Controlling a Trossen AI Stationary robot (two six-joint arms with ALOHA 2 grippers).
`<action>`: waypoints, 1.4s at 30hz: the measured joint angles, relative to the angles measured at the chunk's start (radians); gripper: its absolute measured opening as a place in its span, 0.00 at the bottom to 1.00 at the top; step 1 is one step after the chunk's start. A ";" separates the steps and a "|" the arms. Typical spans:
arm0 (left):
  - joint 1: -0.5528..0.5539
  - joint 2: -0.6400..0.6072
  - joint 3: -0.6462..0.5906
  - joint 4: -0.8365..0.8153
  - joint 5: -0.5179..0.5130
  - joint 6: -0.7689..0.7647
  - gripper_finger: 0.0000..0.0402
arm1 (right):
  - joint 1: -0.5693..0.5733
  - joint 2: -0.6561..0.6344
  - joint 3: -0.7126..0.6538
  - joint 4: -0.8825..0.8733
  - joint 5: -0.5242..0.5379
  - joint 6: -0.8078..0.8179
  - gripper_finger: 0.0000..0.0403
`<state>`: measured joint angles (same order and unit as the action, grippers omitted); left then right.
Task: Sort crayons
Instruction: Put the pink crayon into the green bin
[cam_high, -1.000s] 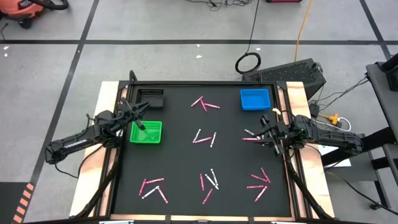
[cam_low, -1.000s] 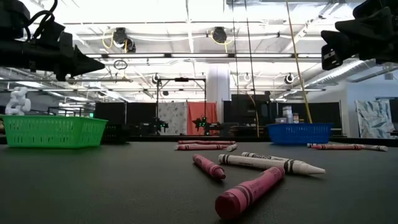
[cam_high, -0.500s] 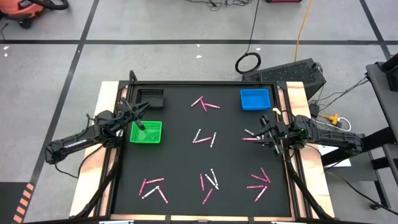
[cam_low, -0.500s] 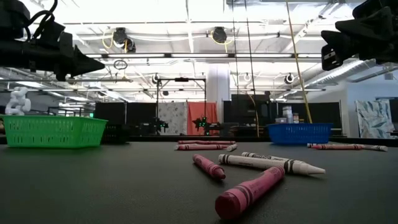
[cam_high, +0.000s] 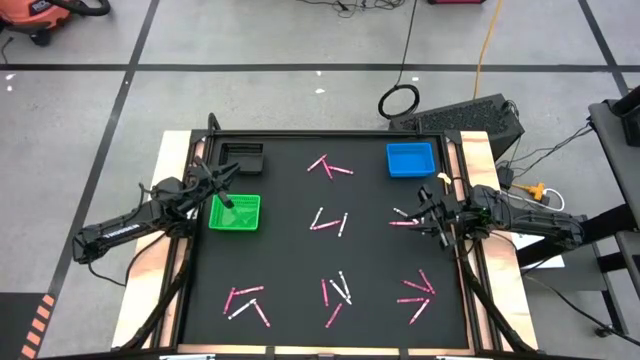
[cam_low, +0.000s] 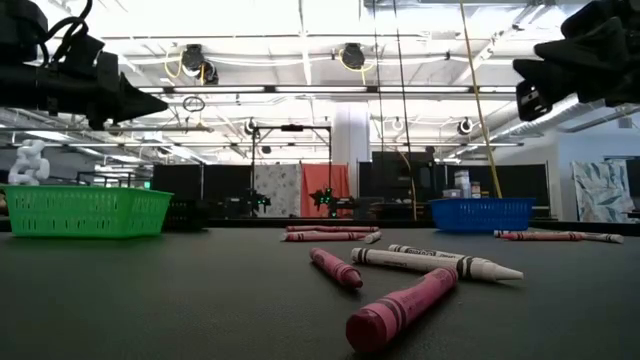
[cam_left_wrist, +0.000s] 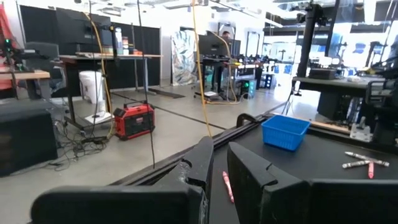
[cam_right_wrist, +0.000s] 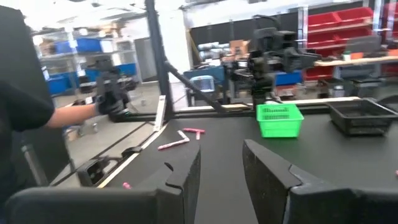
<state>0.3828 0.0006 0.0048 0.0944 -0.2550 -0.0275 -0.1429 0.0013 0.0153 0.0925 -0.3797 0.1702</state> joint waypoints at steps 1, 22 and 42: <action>0.000 0.000 0.000 -0.006 0.000 -0.021 0.13 | 0.000 0.000 0.000 0.000 0.021 0.003 0.26; 0.001 0.051 0.006 -0.008 0.072 -0.253 0.13 | 0.000 0.000 0.000 0.007 0.230 0.002 0.26; -0.001 0.308 0.212 -0.199 0.355 -0.168 0.13 | 0.000 0.000 0.000 0.172 0.382 0.002 0.26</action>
<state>0.3820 0.3084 0.2164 -0.1042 0.0997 -0.1957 -0.1432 0.0010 0.0154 0.2643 0.0023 0.1718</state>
